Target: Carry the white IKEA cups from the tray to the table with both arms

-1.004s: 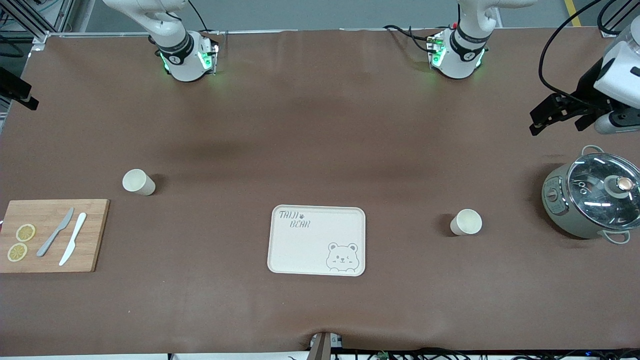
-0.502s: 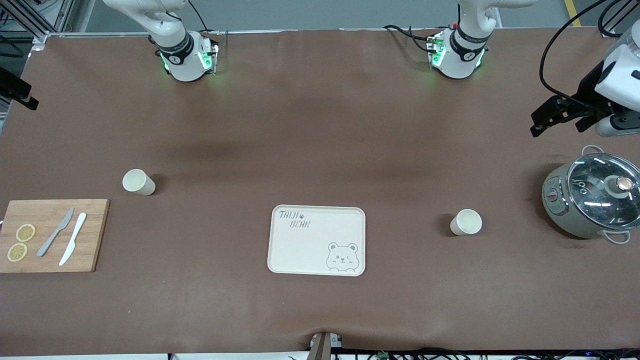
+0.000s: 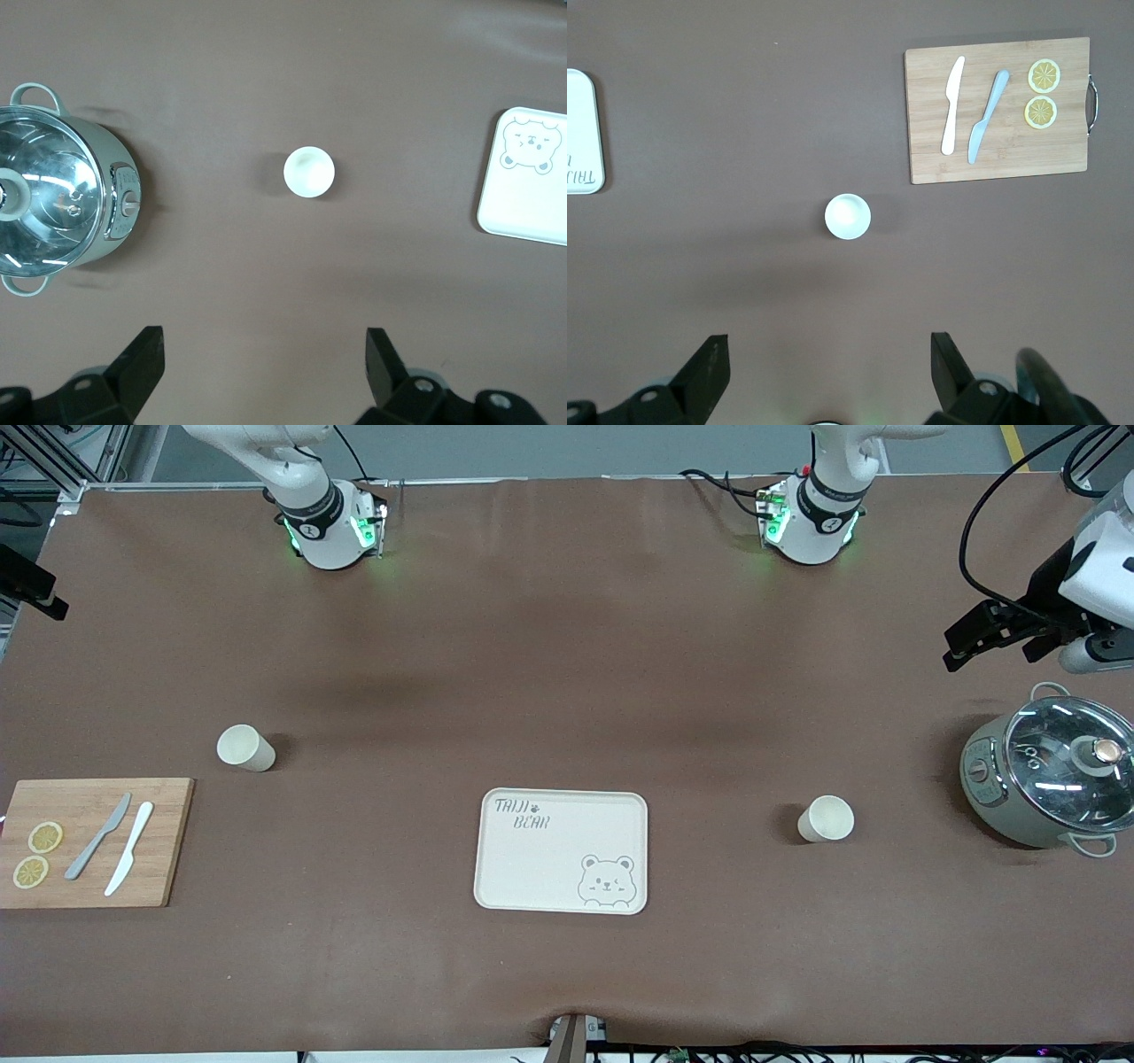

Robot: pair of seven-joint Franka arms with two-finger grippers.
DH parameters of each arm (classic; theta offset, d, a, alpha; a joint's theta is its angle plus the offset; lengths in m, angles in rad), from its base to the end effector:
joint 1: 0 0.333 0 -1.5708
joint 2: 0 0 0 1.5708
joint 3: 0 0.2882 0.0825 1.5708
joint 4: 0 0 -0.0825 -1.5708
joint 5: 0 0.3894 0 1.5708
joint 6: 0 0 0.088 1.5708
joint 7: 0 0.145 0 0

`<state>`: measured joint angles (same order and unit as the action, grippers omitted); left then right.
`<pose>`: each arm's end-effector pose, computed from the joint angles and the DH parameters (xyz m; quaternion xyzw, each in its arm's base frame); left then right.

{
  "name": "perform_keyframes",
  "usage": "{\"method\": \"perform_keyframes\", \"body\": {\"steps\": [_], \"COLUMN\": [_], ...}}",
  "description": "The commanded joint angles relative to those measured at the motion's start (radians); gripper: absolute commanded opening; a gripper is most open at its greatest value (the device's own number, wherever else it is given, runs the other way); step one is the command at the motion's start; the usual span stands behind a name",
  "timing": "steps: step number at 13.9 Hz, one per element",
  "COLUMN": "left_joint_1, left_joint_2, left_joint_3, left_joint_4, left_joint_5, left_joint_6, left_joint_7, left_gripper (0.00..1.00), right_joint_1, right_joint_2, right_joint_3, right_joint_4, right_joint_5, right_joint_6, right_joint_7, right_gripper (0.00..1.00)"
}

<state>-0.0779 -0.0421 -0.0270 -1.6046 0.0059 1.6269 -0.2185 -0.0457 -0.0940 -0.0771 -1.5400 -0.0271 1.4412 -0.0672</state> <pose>0.5532 -0.0577 0.5711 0.9979 0.0567 0.0323 0.0017 0.5139 -0.0695 0.6125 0.9995 -0.0293 -0.0035 0.0095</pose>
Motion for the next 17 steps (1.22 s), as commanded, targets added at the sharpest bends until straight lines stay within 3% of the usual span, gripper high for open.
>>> {"method": "perform_keyframes", "body": {"steps": [1,17], "left_joint_1": [0.003,0.035], "left_joint_2": [0.008,0.015], "left_joint_3": [-0.004,-0.002], "left_joint_4": [0.02,0.02], "left_joint_5": [0.014,-0.038], "left_joint_6": [-0.005,-0.001], "left_joint_7": [0.014,0.076], "left_gripper": [1.0,1.0], "right_joint_1": [-0.01,-0.008], "right_joint_2": [0.01,0.01], "right_joint_3": [0.007,0.005], "right_joint_4": [0.021,0.021], "right_joint_5": [-0.007,-0.008], "right_joint_6": [-0.007,-0.004], "right_joint_7": [0.012,0.012], "right_gripper": [1.0,1.0]}}
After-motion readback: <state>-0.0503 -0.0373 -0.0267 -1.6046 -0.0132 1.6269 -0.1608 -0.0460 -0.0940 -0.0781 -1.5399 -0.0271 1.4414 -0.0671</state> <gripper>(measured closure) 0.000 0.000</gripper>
